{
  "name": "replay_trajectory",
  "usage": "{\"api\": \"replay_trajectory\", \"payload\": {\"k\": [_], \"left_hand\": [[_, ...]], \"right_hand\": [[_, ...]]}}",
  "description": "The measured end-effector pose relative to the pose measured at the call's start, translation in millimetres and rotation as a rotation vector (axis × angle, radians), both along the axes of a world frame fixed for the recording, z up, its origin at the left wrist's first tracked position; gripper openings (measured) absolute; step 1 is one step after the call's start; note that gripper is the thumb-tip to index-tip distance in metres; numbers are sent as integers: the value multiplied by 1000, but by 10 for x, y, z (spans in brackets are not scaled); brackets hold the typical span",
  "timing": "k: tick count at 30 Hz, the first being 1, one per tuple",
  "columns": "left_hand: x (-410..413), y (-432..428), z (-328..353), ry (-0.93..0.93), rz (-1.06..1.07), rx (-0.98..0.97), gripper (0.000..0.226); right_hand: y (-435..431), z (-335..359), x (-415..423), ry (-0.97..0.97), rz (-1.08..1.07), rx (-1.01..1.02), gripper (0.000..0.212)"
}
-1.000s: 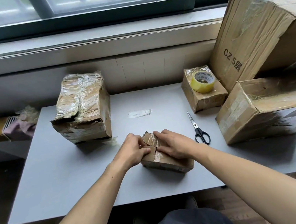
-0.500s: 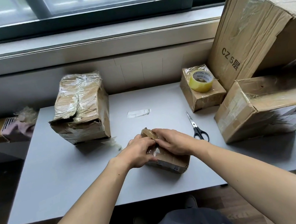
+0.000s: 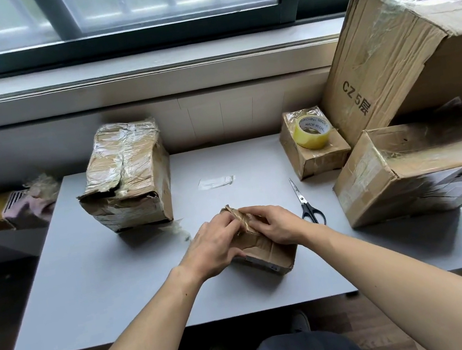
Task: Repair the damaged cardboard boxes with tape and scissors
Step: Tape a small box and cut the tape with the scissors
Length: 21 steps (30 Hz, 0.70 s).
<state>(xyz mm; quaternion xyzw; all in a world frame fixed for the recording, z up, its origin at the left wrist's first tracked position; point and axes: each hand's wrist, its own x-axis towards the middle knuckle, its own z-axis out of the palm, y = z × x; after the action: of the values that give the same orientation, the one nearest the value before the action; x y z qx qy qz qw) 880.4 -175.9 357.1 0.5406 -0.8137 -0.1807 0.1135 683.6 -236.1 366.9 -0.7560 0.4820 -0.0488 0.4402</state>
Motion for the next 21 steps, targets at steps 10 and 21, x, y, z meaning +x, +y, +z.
{"api": "replay_trajectory", "payload": {"k": [10,21], "left_hand": [[79,-13,-9,-167,83,53,56],[175,-181,-78,200,381,218,24]], "right_hand": [[19,-50,21,95,10,-3,54],[145,-132,41,346,261,-133,132]]}}
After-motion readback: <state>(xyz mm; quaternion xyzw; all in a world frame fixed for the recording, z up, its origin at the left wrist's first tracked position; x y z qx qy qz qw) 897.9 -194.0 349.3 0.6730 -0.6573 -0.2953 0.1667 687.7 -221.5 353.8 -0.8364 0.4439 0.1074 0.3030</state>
